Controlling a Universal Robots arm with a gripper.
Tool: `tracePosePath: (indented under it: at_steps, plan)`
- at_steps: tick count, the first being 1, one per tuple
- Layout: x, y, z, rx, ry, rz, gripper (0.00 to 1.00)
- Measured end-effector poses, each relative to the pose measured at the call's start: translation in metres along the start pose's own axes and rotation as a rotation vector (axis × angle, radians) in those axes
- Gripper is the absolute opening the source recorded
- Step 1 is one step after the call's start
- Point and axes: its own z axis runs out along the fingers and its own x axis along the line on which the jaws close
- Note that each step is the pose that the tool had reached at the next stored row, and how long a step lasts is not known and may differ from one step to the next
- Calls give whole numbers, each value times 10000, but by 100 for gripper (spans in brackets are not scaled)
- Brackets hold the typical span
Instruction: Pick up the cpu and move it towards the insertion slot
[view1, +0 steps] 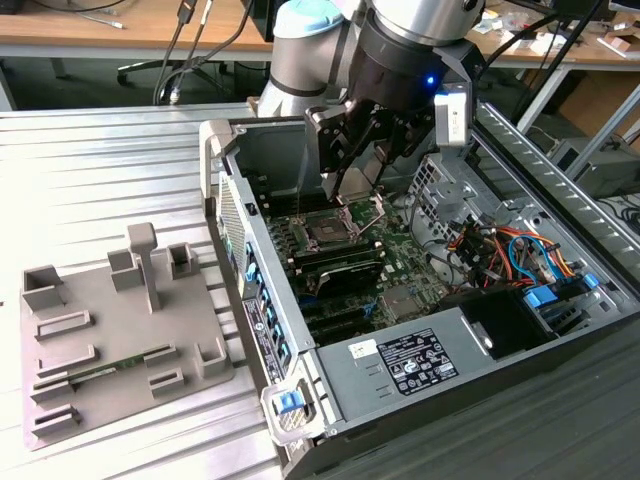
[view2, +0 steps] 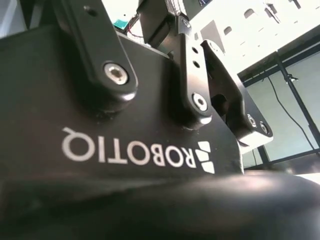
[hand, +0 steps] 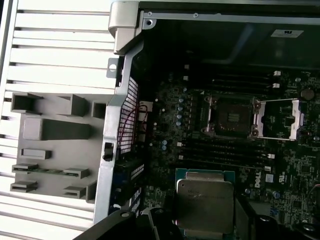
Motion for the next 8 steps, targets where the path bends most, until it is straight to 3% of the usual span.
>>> tracePosePath:
  at_steps: [8]
  plan:
    - [-84, -10, 0, 0, 0, 0, 55]
